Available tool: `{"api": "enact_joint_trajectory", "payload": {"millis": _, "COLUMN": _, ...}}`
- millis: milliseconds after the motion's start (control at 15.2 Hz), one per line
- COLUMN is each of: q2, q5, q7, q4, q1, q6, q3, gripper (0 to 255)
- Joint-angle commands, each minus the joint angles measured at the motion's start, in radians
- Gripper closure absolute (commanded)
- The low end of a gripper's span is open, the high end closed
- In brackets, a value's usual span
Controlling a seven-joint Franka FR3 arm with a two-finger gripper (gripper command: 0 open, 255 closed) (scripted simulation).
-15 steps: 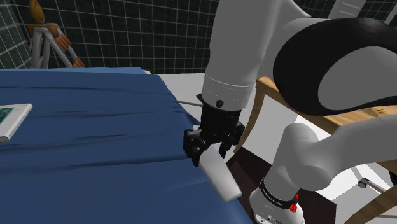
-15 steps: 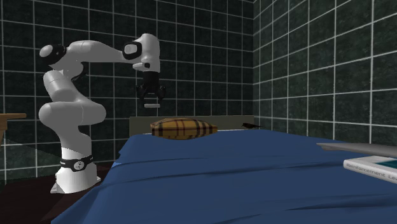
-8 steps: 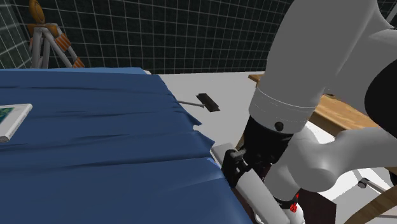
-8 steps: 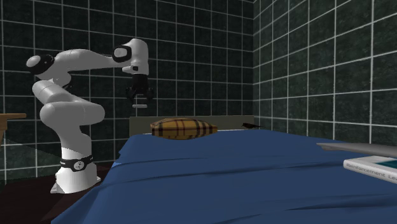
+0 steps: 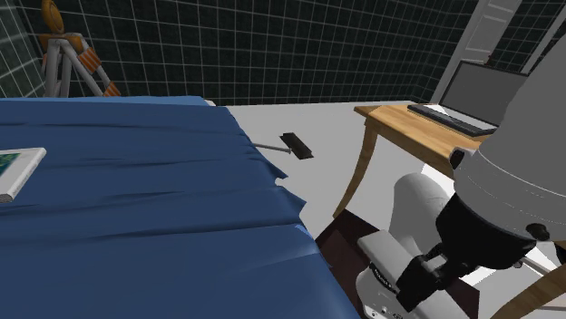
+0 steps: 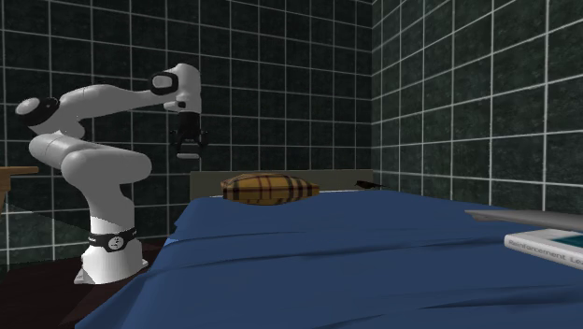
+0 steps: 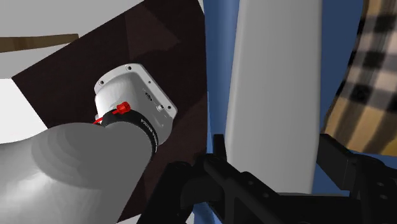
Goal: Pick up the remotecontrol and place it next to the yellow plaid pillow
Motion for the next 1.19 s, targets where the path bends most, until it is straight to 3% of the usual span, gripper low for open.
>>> {"api": "enact_joint_trajectory", "payload": {"millis": 0, "q2": -0.041, "q5": 0.036, "q7": 0.05, "q4": 0.008, "q1": 0.03, "q6": -0.04, "q3": 0.025, "gripper": 255}}
{"api": "enact_joint_trajectory", "payload": {"millis": 132, "q2": -0.089, "q5": 0.079, "q7": 0.112, "q4": 0.023, "q1": 0.067, "q6": -0.092, "q3": 0.049, "gripper": 255}}
{"api": "enact_joint_trajectory", "payload": {"millis": 1122, "q2": -0.196, "q5": 0.21, "q7": 0.113, "q4": -0.178, "q1": 0.14, "q6": 0.003, "q3": 0.186, "gripper": 255}}
